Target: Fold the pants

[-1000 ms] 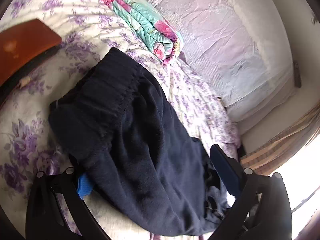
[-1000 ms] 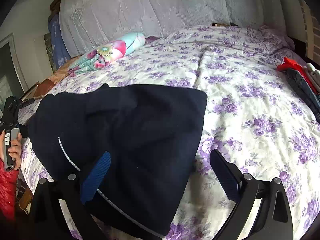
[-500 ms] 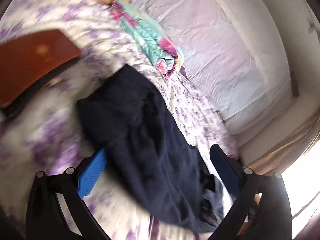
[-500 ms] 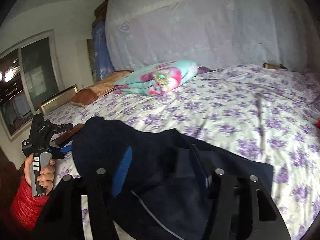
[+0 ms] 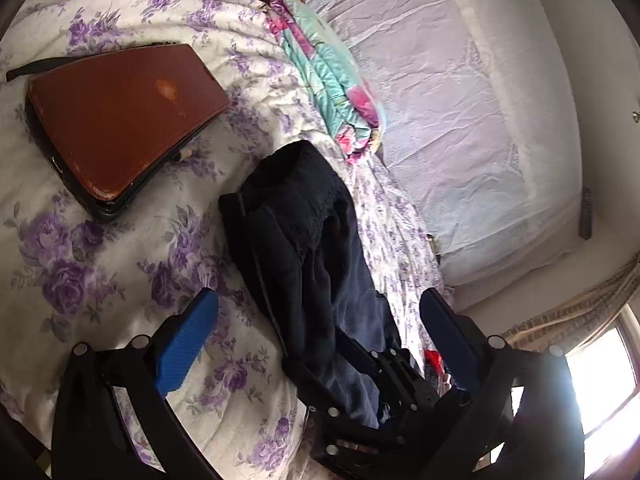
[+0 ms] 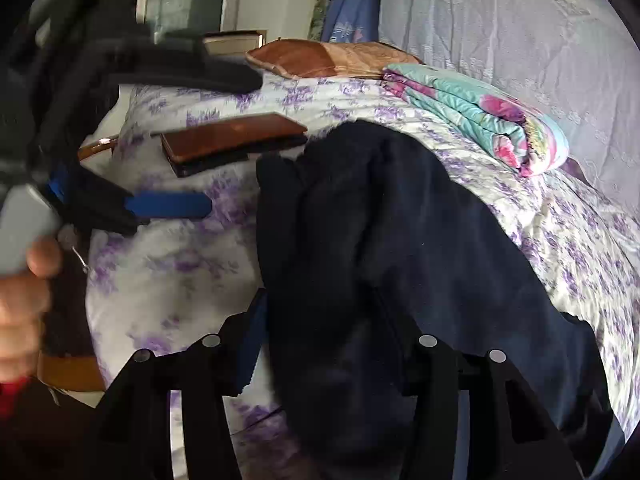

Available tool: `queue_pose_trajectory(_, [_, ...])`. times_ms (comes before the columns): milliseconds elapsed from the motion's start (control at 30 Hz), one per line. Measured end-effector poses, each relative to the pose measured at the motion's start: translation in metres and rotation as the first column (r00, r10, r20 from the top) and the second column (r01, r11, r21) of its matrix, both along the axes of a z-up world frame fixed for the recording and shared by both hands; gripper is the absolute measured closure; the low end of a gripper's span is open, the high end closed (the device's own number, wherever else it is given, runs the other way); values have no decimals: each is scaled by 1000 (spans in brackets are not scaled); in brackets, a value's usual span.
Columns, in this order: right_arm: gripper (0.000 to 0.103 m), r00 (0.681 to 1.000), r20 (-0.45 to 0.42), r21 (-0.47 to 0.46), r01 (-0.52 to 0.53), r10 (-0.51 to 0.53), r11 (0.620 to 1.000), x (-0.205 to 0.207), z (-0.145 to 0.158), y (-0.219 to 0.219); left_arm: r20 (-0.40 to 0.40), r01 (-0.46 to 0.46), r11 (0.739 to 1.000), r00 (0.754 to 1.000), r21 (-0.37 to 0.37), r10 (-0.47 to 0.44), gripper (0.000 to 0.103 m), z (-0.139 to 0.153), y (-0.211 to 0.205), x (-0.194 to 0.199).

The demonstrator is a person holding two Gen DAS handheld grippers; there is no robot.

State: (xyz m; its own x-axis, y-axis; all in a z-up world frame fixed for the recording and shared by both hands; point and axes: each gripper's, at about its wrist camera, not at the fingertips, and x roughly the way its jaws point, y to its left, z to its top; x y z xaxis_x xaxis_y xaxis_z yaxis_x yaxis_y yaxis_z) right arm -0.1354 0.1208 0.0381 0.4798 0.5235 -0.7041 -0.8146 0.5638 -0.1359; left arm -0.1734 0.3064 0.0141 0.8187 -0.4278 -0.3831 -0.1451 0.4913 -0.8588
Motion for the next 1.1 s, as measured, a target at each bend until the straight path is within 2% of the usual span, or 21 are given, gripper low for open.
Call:
queue_pose_trajectory(100, [83, 998, -62, 114, 36, -29, 993, 5, 12, -21, -51, -6, 999, 999, 45, 8, 5, 0, -6, 8])
queue_pose_trajectory(233, [84, 984, -178, 237, 63, -20, 970, 16, 17, -37, -83, 17, 996, 997, 86, -10, 5, 3, -22, 26])
queue_pose_trajectory(333, [84, 978, -207, 269, 68, -11, 961, 19, 16, -41, -77, 75, 996, 995, 52, -71, 5, -2, -30, 49])
queue_pose_trajectory(367, [84, 978, -210, 273, 64, -5, 960, 18, 15, -42, -81, 63, 997, 995, 33, -60, 5, -6, -29, 56])
queue_pose_trajectory(400, [82, 977, -211, 269, 57, 1, 961, 19, 15, -42, -75, 37, 999, 997, 17, -35, 5, -8, -25, 60])
queue_pose_trajectory(433, [74, 977, -215, 249, 41, 14, 968, 18, 14, -41, -56, 5, 1000, 998, -12, -5, 5, -9, -20, 62])
queue_pose_trajectory(467, [69, 977, -212, 234, 26, 25, 972, 17, 16, -44, -49, -6, 1000, 999, -17, 5, 5, -8, -18, 63])
queue_pose_trajectory(500, [59, 982, -190, 244, 31, 17, 969, 15, 21, -52, -37, -4, 1000, 999, -16, 4, 5, -7, -16, 64])
queue_pose_trajectory(533, [56, 987, -162, 261, 51, -8, 964, 16, 27, -61, -31, -3, 1000, 1000, -6, 3, 6, -6, -17, 64])
queue_pose_trajectory(600, [56, 986, -134, 293, 133, -97, 947, 29, 39, -85, -39, -11, 998, 999, 69, 14, 18, -5, -21, 65])
queue_pose_trajectory(633, [56, 978, -141, 305, 190, -154, 933, 40, 44, -97, -65, -25, 990, 997, 139, 35, 37, -7, -25, 65])
queue_pose_trajectory(667, [56, 962, -158, 313, 263, -223, 913, 53, 46, -109, -81, -32, 980, 995, 196, 49, 51, -10, -28, 67])
queue_pose_trajectory(700, [55, 941, -185, 316, 331, -284, 889, 67, 47, -120, -81, -34, 976, 995, 216, 53, 52, -13, -29, 68])
queue_pose_trajectory(767, [54, 896, -266, 296, 427, -355, 854, 96, 41, -130, -60, -49, 986, 996, 160, 59, 57, -15, -22, 65])
queue_pose_trajectory(800, [49, 879, -295, 276, 453, -374, 848, 107, 35, -127, -53, -51, 988, 997, 146, 59, 57, -17, -20, 64])
queue_pose_trajectory(833, [42, 868, -314, 253, 466, -384, 848, 117, 27, -123, -52, -54, 990, 997, 133, 62, 59, -19, -19, 64])
queue_pose_trajectory(867, [39, 857, -340, 207, 469, -387, 859, 128, 14, -112, -48, -56, 989, 997, 133, 63, 59, -20, -19, 64])
queue_pose_trajectory(933, [20, 835, -388, 82, 453, -390, 888, 144, -15, -88, -45, -55, 986, 997, 156, 63, 59, -18, -21, 64])
queue_pose_trajectory(967, [18, 859, -327, 80, 441, -394, 894, 142, -14, -80, -47, -56, 985, 997, 164, 65, 59, -18, -23, 65])
queue_pose_trajectory(1033, [19, 852, -326, 82, 458, -411, 885, 140, -6, -79, -45, -58, 985, 997, 162, 66, 59, -18, -22, 65])
queue_pose_trajectory(1100, [20, 863, -347, 210, 453, -367, 866, 124, 11, -98, -42, -54, 986, 997, 156, 61, 59, -19, -20, 62])
